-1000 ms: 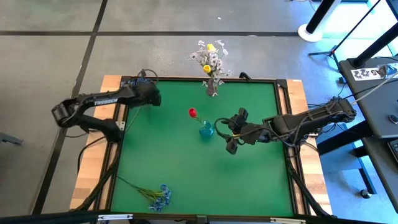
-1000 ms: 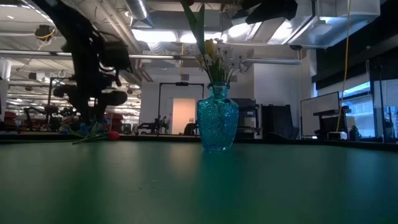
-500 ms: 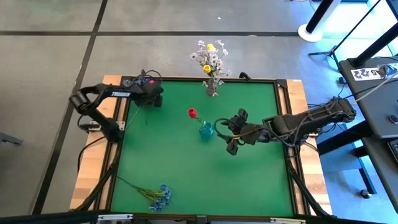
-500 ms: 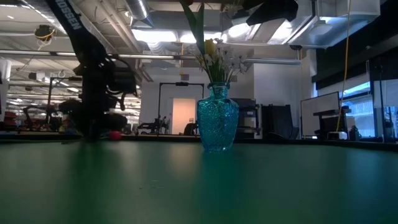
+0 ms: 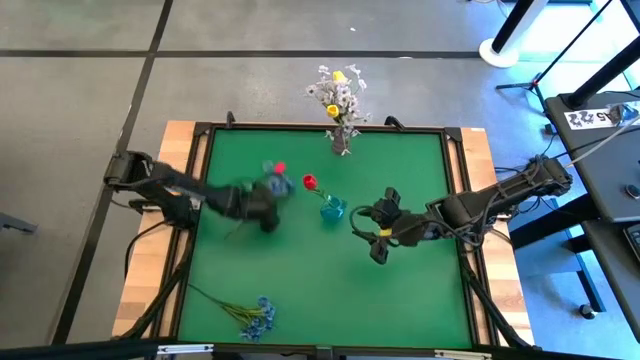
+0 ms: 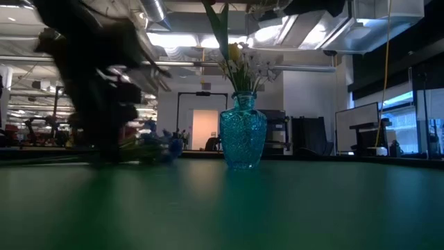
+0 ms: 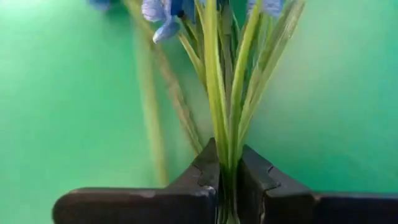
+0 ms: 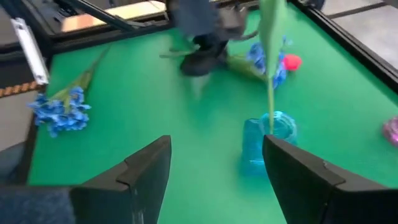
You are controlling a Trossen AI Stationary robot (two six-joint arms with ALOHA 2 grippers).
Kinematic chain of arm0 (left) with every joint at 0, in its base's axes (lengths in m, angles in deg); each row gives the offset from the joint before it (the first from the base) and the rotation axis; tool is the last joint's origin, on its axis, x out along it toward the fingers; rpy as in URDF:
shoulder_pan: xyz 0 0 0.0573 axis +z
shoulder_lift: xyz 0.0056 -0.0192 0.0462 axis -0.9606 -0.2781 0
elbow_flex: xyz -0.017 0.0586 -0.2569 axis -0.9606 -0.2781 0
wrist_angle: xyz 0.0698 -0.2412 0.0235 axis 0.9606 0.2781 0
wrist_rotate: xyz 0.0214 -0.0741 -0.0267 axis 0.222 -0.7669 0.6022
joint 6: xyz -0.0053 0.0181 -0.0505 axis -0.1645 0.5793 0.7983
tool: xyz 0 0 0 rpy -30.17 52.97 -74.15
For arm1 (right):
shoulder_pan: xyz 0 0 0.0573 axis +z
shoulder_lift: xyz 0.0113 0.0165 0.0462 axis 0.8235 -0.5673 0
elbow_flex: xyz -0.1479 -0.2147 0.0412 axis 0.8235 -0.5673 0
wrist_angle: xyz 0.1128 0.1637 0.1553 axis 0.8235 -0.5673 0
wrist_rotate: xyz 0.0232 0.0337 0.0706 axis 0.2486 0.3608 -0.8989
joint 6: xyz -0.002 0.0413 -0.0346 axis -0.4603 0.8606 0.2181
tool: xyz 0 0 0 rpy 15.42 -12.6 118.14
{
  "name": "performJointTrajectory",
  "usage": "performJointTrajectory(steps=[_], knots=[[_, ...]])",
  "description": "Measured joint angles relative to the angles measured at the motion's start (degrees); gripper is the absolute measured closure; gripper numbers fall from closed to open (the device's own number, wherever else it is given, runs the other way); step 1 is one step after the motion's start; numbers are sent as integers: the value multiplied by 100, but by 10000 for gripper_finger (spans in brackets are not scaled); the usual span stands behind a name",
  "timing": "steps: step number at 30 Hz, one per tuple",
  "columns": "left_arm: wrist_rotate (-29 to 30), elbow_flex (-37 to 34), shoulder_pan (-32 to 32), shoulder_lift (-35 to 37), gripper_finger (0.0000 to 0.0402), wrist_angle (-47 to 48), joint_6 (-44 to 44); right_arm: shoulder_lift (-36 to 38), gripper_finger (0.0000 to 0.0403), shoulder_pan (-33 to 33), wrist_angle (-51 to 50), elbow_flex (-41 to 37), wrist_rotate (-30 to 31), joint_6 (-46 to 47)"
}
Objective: Sort flowers into vase by color
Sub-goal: Put the top blue flower into the blue vase
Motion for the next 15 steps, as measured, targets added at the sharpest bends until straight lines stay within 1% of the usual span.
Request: performJointTrajectory(steps=[4,6,8,11,15], knots=[[-6,-10,-1584,0,383,-177,937,0,150,274,85,0,25,75],[-21,-14,-2272,-7,383,-648,1169,0,150,363,93,0,25,60],[95,-12,-2837,-6,383,-1326,1204,-10,150,388,98,0,16,-32],[498,-10,-3471,-7,383,-2209,1062,-124,150,370,100,2,-90,-175],[1025,-8,-3957,-4,383,-2569,838,-419,150,366,166,2,-326,-508]])
